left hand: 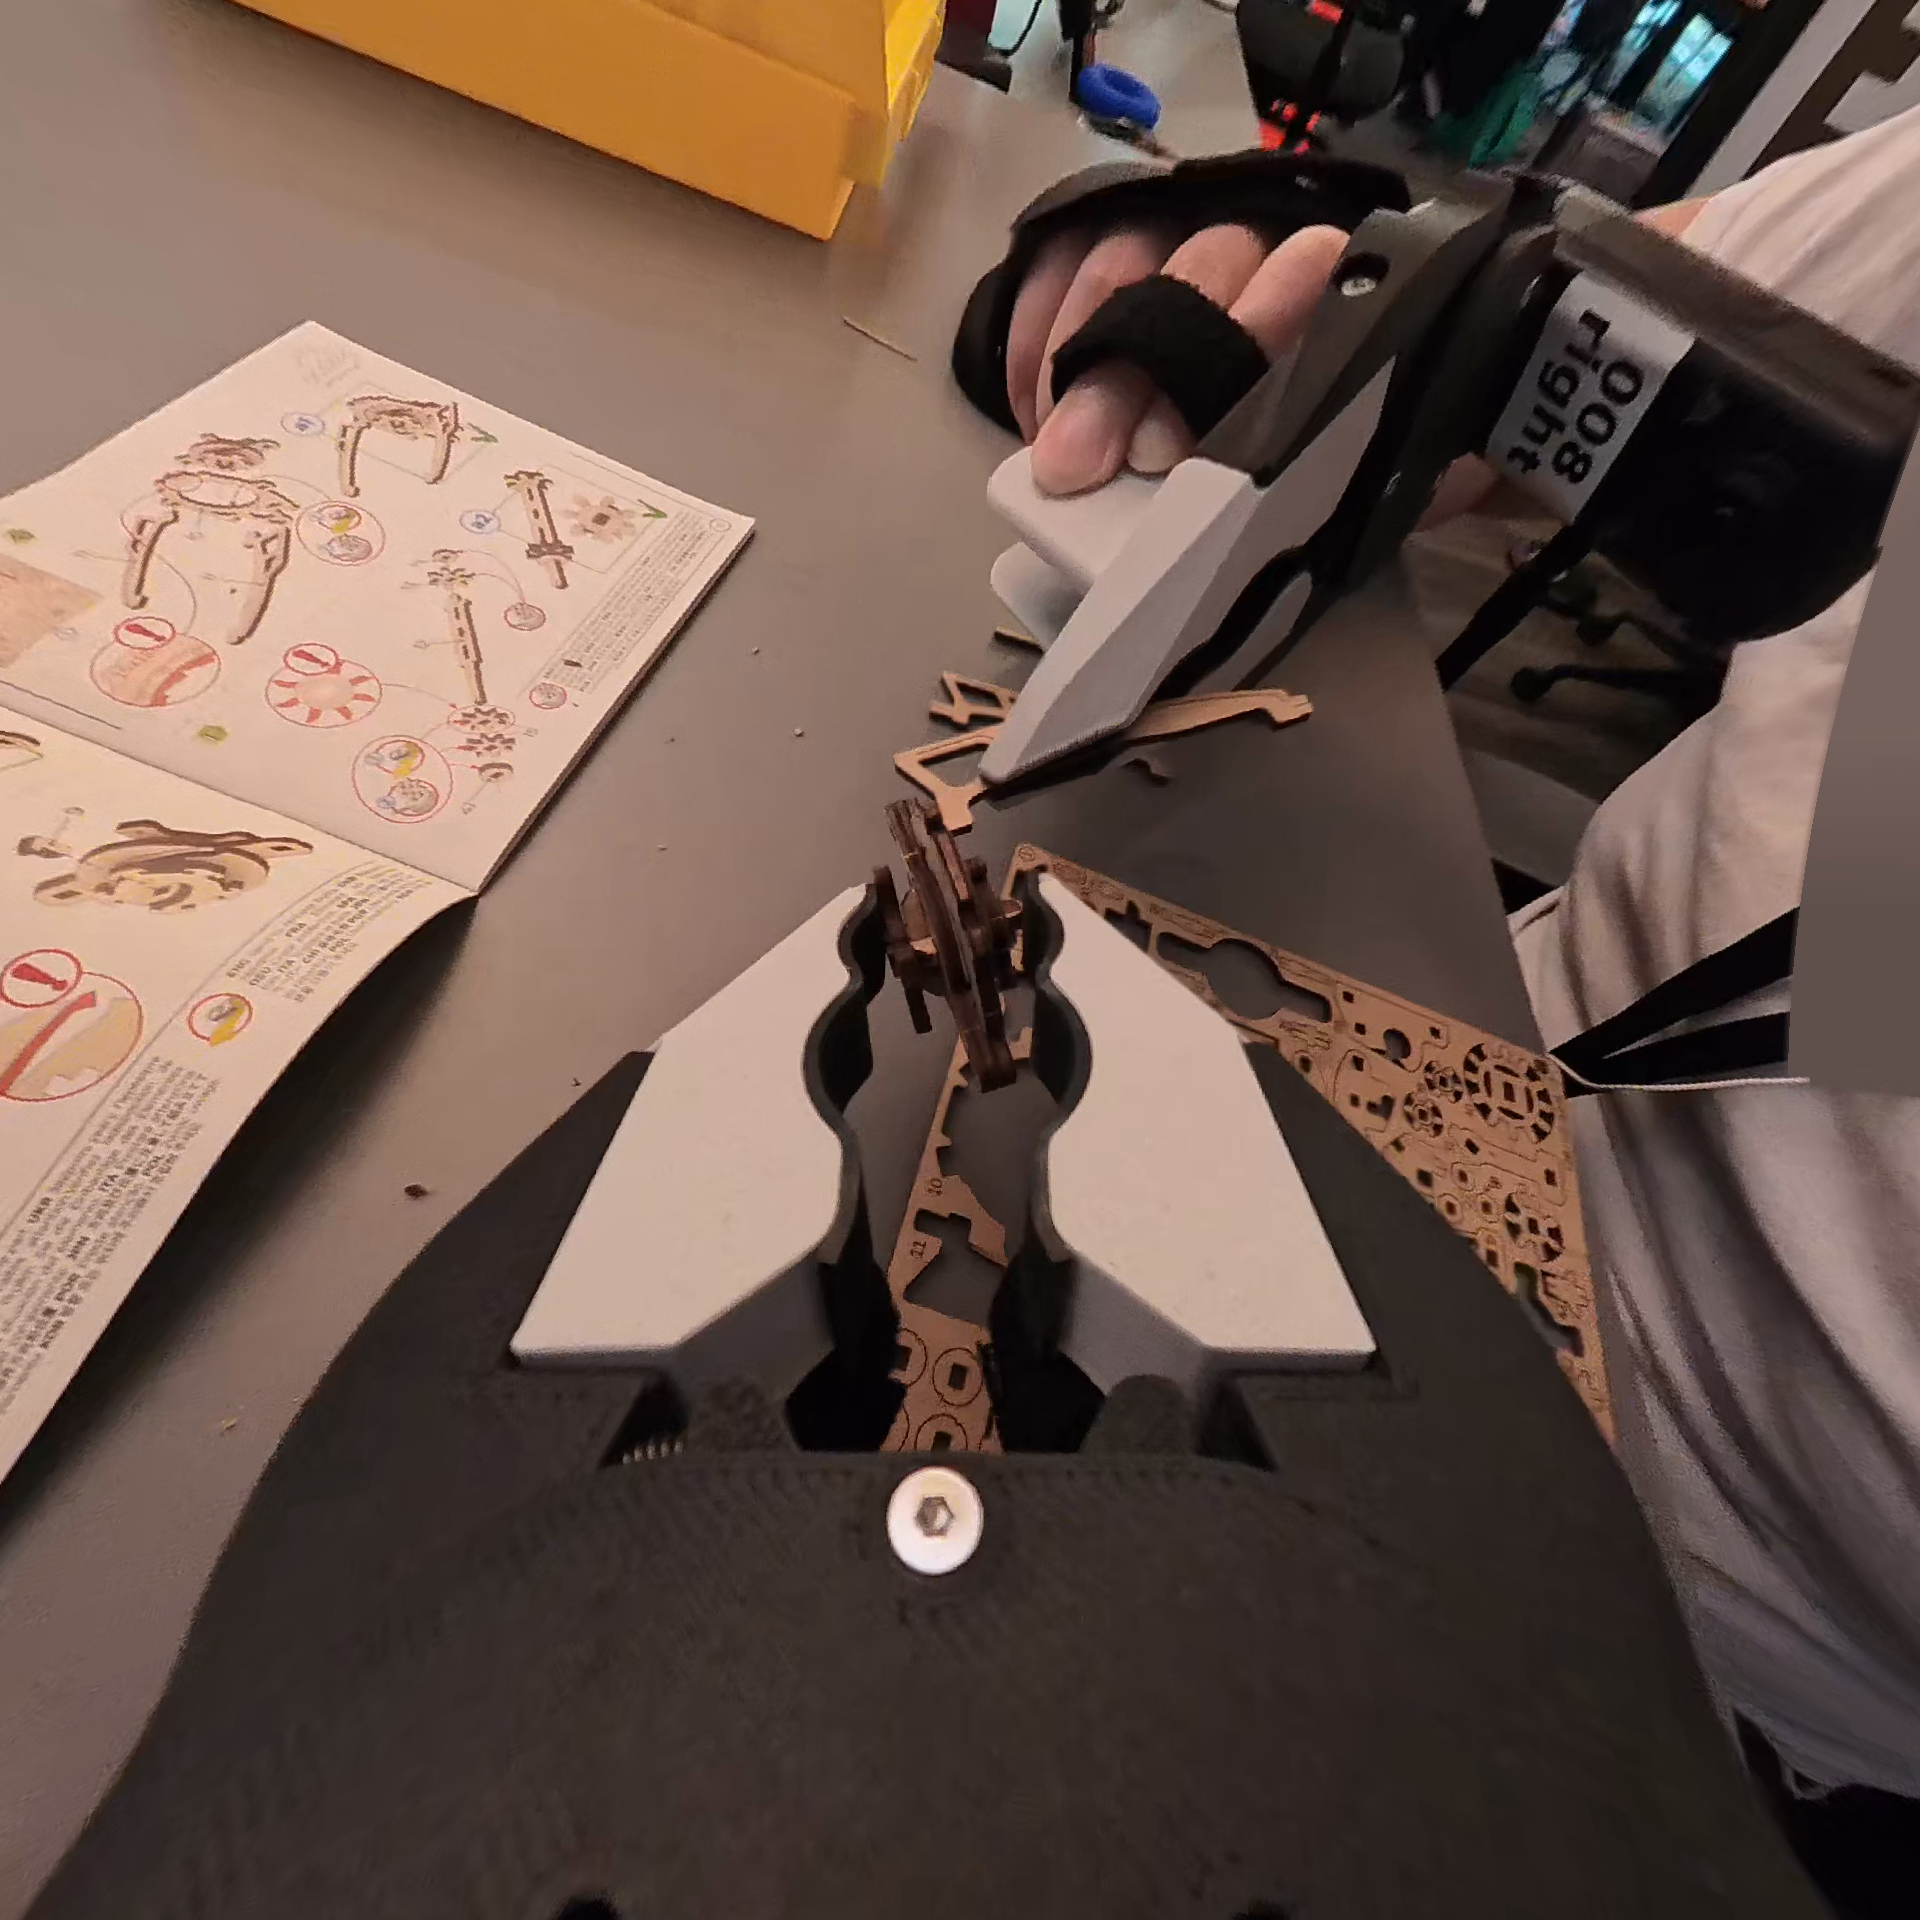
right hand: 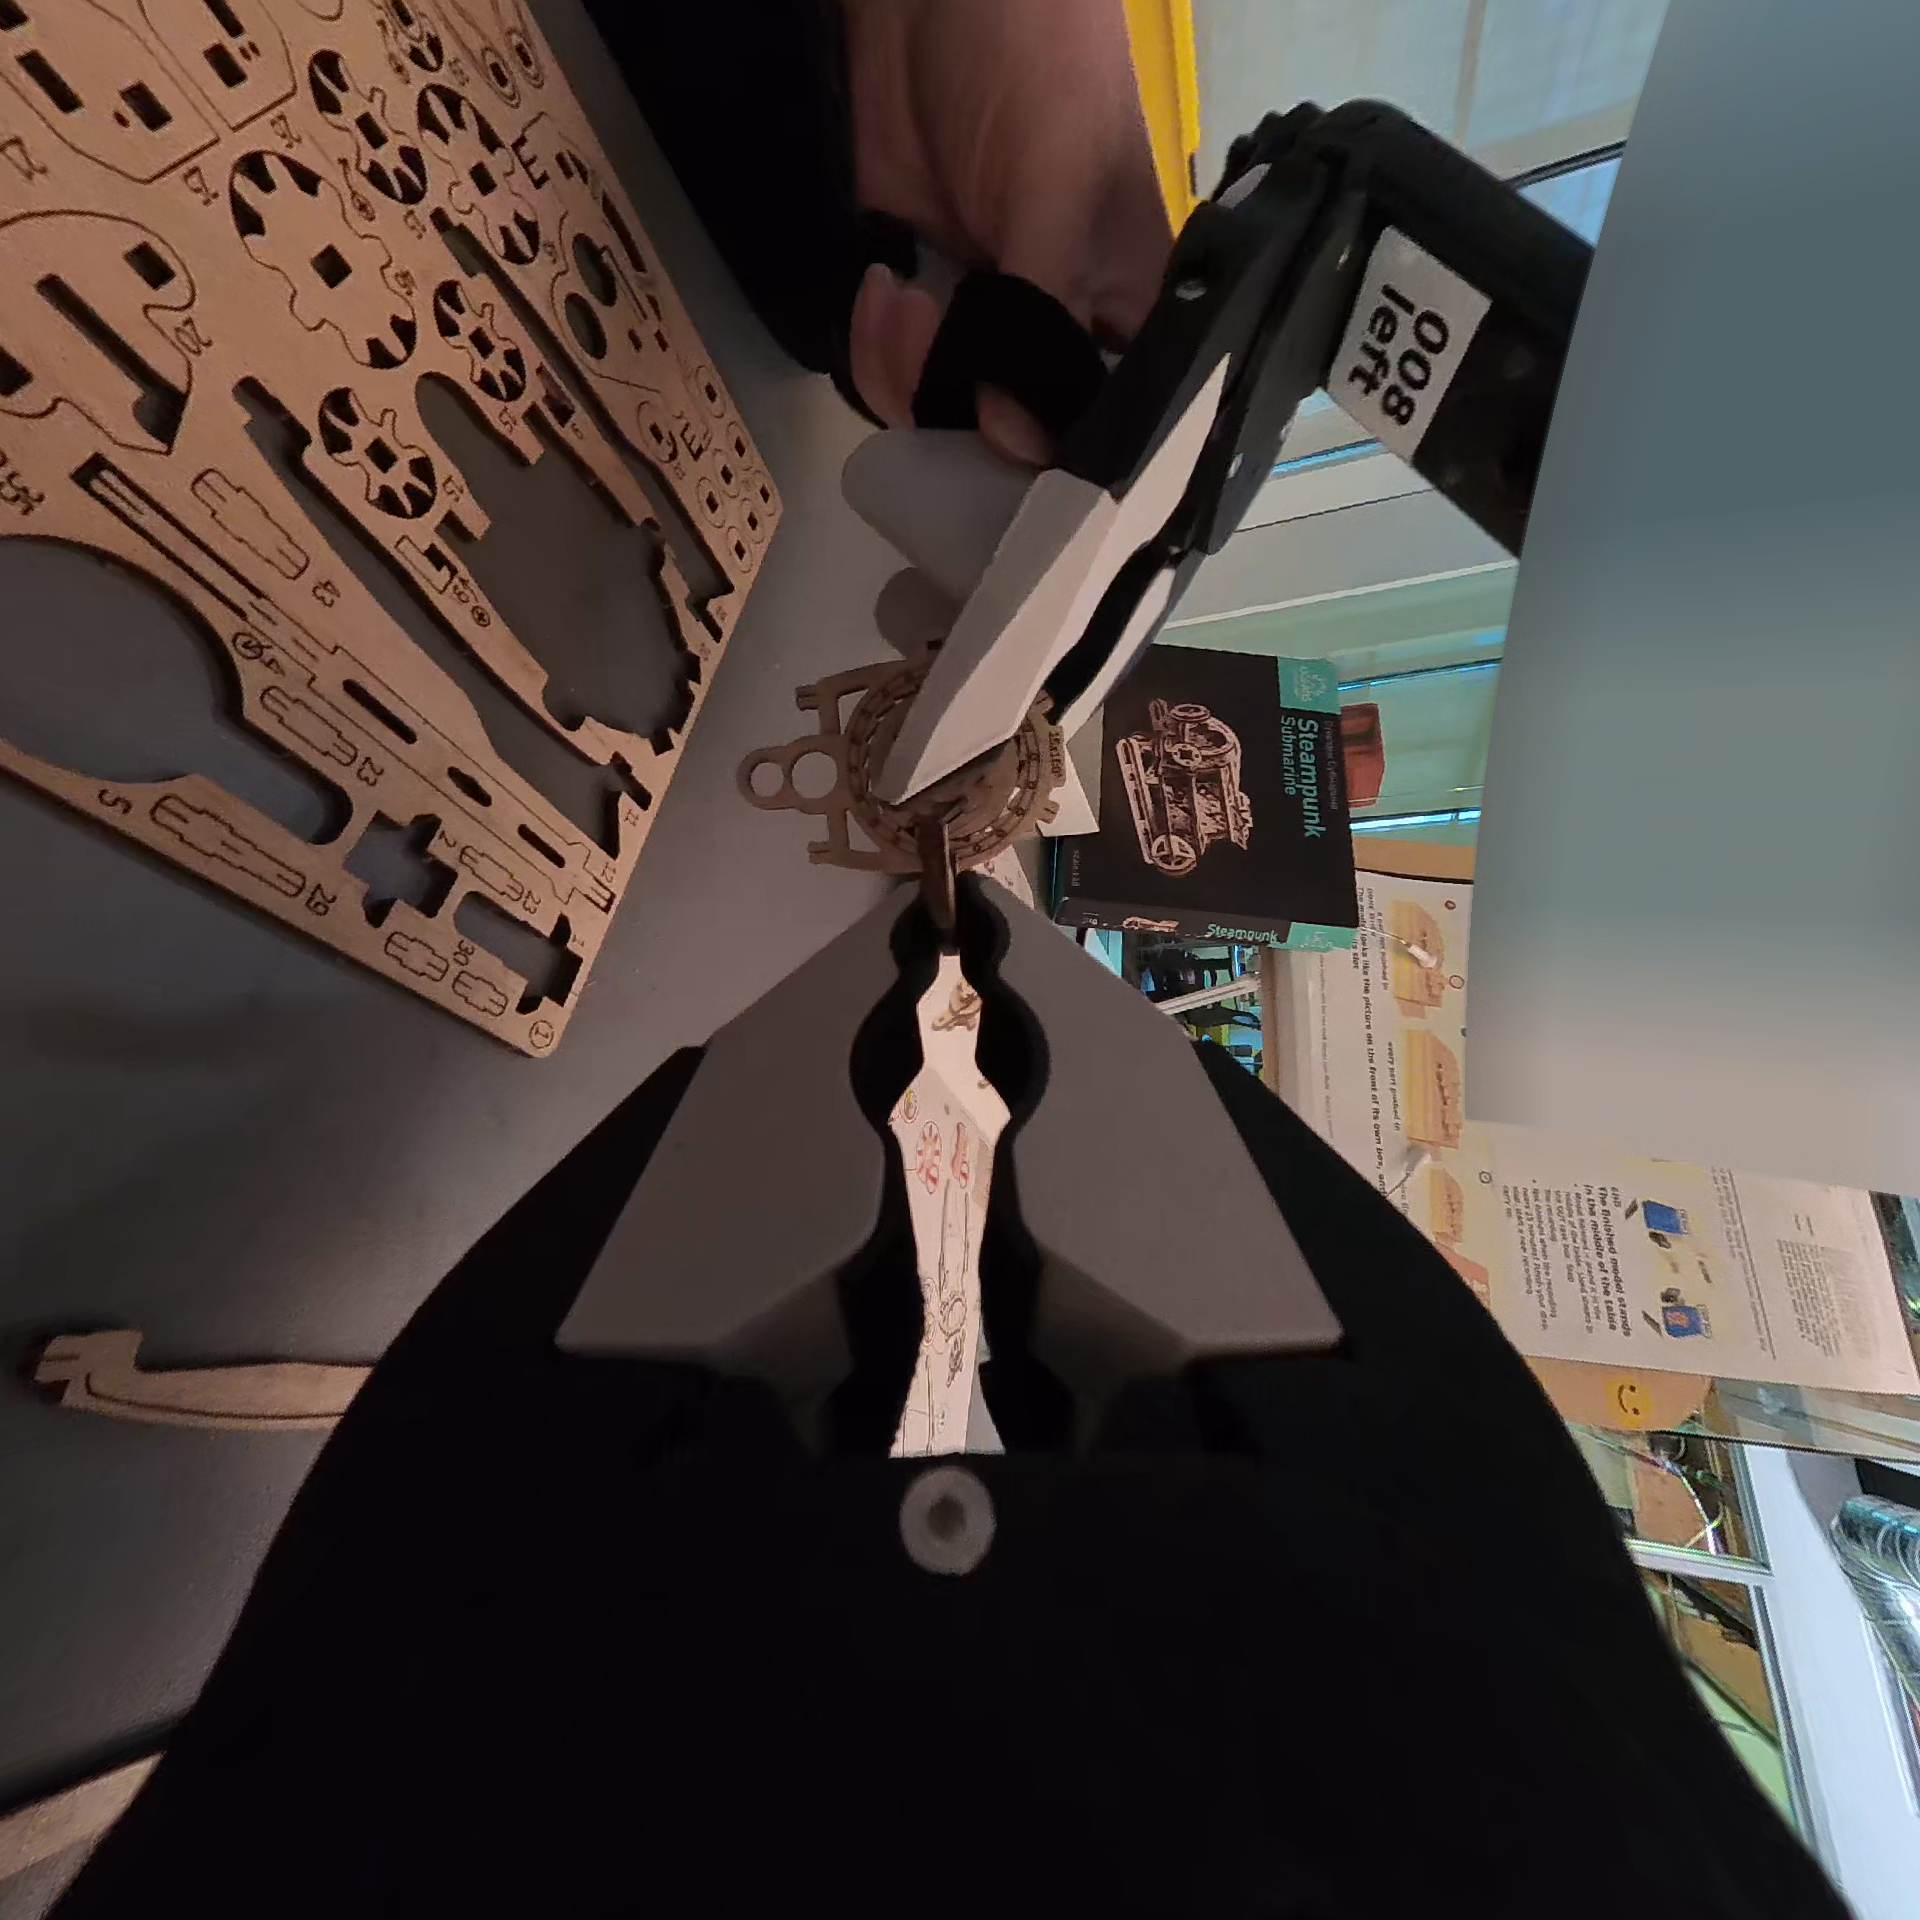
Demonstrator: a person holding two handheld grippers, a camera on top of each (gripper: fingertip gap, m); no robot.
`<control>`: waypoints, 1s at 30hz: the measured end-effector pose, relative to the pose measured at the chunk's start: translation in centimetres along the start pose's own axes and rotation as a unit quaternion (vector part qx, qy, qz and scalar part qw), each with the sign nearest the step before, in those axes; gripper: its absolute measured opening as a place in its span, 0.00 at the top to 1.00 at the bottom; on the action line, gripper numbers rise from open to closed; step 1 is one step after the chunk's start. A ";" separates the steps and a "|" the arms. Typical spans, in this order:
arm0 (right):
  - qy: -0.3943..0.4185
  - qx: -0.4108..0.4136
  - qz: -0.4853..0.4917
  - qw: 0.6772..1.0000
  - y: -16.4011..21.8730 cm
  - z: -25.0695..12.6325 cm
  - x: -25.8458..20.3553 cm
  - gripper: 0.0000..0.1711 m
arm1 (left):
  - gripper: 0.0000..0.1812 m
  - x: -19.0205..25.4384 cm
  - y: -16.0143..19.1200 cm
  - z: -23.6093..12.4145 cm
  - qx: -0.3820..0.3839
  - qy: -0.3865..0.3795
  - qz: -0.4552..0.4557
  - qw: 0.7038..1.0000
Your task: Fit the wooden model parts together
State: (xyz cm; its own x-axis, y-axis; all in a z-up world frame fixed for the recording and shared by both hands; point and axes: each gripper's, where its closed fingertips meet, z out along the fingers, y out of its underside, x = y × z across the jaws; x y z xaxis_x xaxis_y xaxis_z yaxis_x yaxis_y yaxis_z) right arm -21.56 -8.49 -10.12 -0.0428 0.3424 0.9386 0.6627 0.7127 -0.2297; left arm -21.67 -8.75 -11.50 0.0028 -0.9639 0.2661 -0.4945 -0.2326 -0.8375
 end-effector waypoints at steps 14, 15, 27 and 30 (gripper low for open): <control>-0.001 -0.027 0.175 0.984 3.0 0.5 2.0 0.93 | 0.87 -2.4 -1.4 -0.5 0.062 -0.024 -0.110 0.992; -0.007 -0.037 0.189 0.981 3.5 0.7 1.8 0.90 | 0.87 -2.6 -1.6 -0.8 0.072 -0.023 -0.119 0.990; -0.205 0.150 0.807 0.533 5.0 -0.5 4.4 0.76 | 0.87 -3.7 -2.4 -2.0 0.045 -0.183 0.092 0.978; -0.259 0.133 0.828 0.480 3.1 0.3 2.6 0.74 | 0.87 -3.2 -2.7 -1.6 0.032 -0.214 0.146 0.965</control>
State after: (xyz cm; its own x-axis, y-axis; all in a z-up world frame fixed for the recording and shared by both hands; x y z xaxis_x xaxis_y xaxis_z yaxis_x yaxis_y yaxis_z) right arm -19.85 -5.25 -8.46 0.1530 0.6311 -0.7604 -0.0068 -0.7688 -0.6394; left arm -21.71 -4.80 -9.38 0.2369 -0.9516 -0.1961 -0.4744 0.0628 -0.8781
